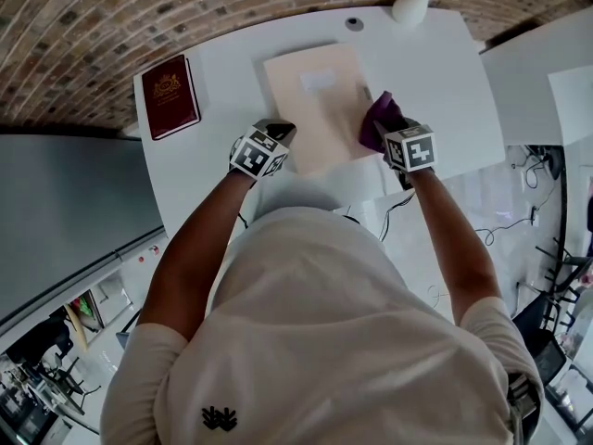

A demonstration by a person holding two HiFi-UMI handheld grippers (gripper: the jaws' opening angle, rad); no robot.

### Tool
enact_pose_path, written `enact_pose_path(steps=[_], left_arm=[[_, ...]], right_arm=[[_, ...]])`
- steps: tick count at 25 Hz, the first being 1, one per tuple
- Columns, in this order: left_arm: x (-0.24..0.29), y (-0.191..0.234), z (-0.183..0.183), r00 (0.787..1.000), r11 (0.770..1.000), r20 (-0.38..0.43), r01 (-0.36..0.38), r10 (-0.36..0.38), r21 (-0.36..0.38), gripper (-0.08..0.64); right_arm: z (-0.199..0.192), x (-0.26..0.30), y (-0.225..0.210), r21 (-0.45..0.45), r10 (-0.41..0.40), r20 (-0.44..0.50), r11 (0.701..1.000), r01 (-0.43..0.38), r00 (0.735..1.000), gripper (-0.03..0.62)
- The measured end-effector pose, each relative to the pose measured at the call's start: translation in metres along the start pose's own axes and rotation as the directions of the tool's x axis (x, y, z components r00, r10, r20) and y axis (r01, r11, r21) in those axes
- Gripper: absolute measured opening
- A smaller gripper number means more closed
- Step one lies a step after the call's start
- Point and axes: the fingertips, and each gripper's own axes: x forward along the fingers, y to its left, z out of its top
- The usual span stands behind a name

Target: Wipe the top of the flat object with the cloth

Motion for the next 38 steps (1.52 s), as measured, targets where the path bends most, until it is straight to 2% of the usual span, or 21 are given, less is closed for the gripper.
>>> enact_pose_path(steps=[4,9,13,16,18,24,34,38], left_arm=[[0.001,0.002,0.0,1.0,1.0,0.005,-0.003,0.003,-0.002,0.025],[0.001,0.003,-0.002,1.0,1.0,0.014,-0.005,0.005,-0.011,0.025],[0.0,0.002,-0.001,1.0,1.0,0.013,-0.001,0.002,-0.011,0.025],[0.0,0.003,-0.002,1.0,1.0,0.005,-0.001,0.001,0.001,0.025],[0.0,0.004,-0.002,1.0,1.0,0.008,-0.003,0.003,-0.001,0.025],[-0.001,0.001,-0.003,1.0,1.0,0.002,-0.002,0.002,0.009,0.025],[-0.002,-0.001,-0.001,1.0,1.0,0.009,-0.012,0.012,0.004,0.025],[-0.001,-0.001,0.0,1.0,1.0,0.012,-0.013,0.013,-0.003,0.025]], right_arm=[[0.031,0.001,0.051,-0.049,0.11,0.044,0.993,-0.107,0.993,0.077],[0.055,0.02,0.12,-0.096,0.242,0.053,0.967,-0.236,0.969,0.077],[0.053,0.043,0.16,-0.067,0.315,0.022,0.947,-0.313,0.949,0.077],[0.05,0.057,0.173,-0.037,0.331,0.012,0.943,-0.33,0.944,0.077],[0.049,0.063,0.172,-0.033,0.327,0.007,0.945,-0.327,0.945,0.077],[0.036,0.063,0.141,-0.093,0.276,-0.026,0.956,-0.277,0.961,0.077],[0.02,0.038,0.046,0.019,0.147,0.016,0.989,-0.147,0.989,0.077],[0.018,0.032,0.018,0.021,0.103,0.016,0.994,-0.103,0.995,0.077]])
